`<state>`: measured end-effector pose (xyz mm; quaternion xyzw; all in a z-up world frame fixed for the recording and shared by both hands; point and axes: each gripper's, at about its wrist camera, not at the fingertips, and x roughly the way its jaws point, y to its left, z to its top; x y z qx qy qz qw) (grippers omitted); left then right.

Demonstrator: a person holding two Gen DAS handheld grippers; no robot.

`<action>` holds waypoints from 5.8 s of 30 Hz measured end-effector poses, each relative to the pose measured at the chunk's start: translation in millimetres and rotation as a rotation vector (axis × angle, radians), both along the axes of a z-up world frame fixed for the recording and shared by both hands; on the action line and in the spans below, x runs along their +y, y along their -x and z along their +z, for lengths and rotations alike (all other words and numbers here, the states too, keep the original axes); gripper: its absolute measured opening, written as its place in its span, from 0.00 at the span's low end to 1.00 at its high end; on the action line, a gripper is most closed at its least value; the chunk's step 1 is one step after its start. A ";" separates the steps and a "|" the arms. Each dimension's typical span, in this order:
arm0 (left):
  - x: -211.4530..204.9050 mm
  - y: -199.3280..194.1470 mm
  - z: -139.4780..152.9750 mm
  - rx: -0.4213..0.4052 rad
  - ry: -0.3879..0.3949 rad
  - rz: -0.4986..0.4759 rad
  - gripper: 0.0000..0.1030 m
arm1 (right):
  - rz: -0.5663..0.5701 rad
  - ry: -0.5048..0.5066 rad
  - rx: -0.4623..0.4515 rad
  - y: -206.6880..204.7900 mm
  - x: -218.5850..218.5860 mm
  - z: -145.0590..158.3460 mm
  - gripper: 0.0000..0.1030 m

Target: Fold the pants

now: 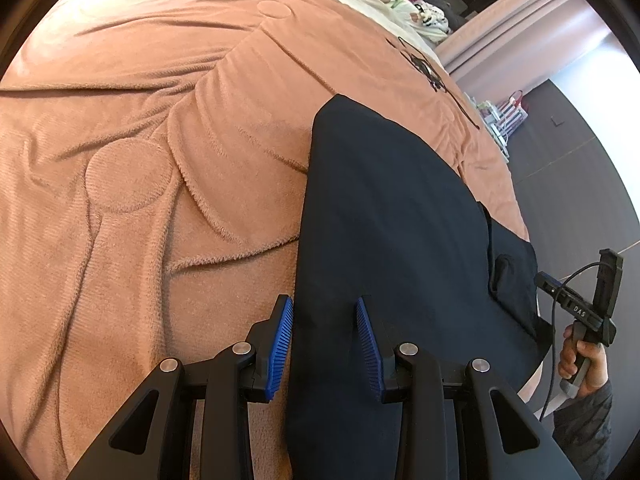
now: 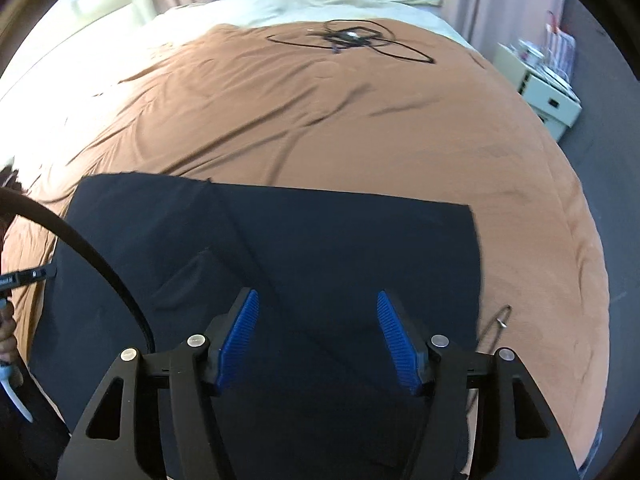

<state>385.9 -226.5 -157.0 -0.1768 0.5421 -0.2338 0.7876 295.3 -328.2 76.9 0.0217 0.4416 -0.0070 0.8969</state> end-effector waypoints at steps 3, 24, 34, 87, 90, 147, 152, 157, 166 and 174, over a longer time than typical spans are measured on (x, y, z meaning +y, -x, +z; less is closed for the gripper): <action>0.1 0.2 0.2 0.001 0.002 0.001 0.35 | 0.046 0.011 0.007 -4.5 7.8 -7.7 0.59; -1.0 -1.8 0.0 0.009 0.007 -0.006 0.35 | 0.241 0.157 0.104 -25.9 35.6 -36.7 0.04; -1.0 -1.5 -1.9 0.013 0.005 -0.003 0.35 | 0.171 0.164 0.068 -23.6 22.9 -26.3 0.04; -16.3 -3.0 -3.8 -0.001 -0.060 -0.028 0.35 | -0.281 -0.065 -0.006 79.5 -89.0 -11.0 0.55; -14.6 -3.7 -3.5 0.002 -0.052 -0.037 0.35 | -0.271 -0.055 0.030 88.3 -89.7 -13.8 0.55; 20.8 -13.4 15.6 0.115 0.097 0.020 0.03 | -0.262 -0.266 0.028 102.4 -102.4 -50.7 0.37; 43.3 -18.6 22.7 0.108 0.108 0.035 0.03 | -0.236 -0.286 0.041 102.0 -87.5 -50.4 0.31; 74.1 -18.4 33.2 0.086 0.097 0.061 0.03 | -0.218 -0.299 0.049 92.6 -68.2 -50.0 0.31; 153.8 -27.0 39.2 0.081 0.075 0.135 0.03 | -0.144 -0.303 0.085 69.3 -4.4 -49.7 0.27; 202.5 -36.2 35.6 0.096 0.036 0.190 0.03 | -0.103 -0.312 0.122 41.9 27.9 -55.3 0.27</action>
